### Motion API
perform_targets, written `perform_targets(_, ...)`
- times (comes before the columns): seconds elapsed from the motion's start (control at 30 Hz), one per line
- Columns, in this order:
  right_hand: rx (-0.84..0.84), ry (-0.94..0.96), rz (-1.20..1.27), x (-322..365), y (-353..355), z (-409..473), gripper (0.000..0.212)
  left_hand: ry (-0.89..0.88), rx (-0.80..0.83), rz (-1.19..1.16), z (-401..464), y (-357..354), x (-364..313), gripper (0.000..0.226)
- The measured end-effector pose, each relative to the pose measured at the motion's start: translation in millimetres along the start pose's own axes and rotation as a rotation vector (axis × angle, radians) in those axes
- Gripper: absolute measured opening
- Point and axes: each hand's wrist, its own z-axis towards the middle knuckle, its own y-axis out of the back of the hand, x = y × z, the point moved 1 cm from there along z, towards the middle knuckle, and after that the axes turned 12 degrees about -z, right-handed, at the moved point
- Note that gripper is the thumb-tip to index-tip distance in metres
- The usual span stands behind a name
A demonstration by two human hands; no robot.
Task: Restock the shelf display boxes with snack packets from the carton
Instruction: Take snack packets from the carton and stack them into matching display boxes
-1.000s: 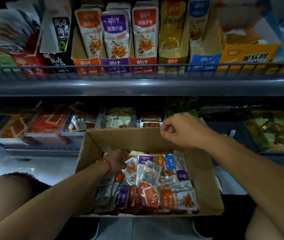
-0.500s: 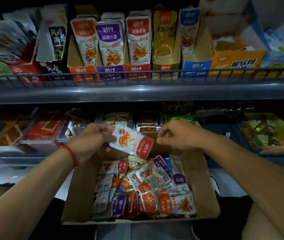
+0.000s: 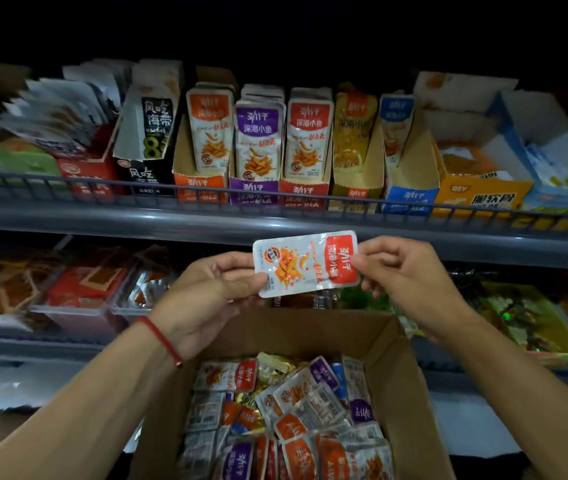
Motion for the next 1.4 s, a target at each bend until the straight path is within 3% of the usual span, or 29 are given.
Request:
perform_targets(0.17, -0.311, 0.301, -0.199, 52, 48, 35, 0.004, -0.264, -0.088, 0.289, 5, -2, -15, 0.017)
perform_targets(0.33, -0.539, 0.525, -0.642, 119, 83, 88, 0.024, -0.252, -0.174, 0.241, 12, 3, -16, 0.014)
perform_targets(0.53, -0.471, 0.623, -1.051, 151, 65, 134, 0.027, -0.163, -0.174, 0.169, 14, 5, -14, 0.018)
perform_targets(0.77, -0.475, 0.629, -1.251, 158, 47, 149, 0.027, -0.194, -0.181, 0.113, 11, 12, -24, 0.02)
perform_targets(1.1, -0.359, 0.595, -1.245, 137, 23, 156, 0.022, -0.208, -0.176, 0.084, 7, 13, -30, 0.018)
perform_targets(1.4, -0.409, 0.637, -1.272, 127, 16, 169, 0.025, -0.198, -0.175, 0.077, 5, 14, -31, 0.019)
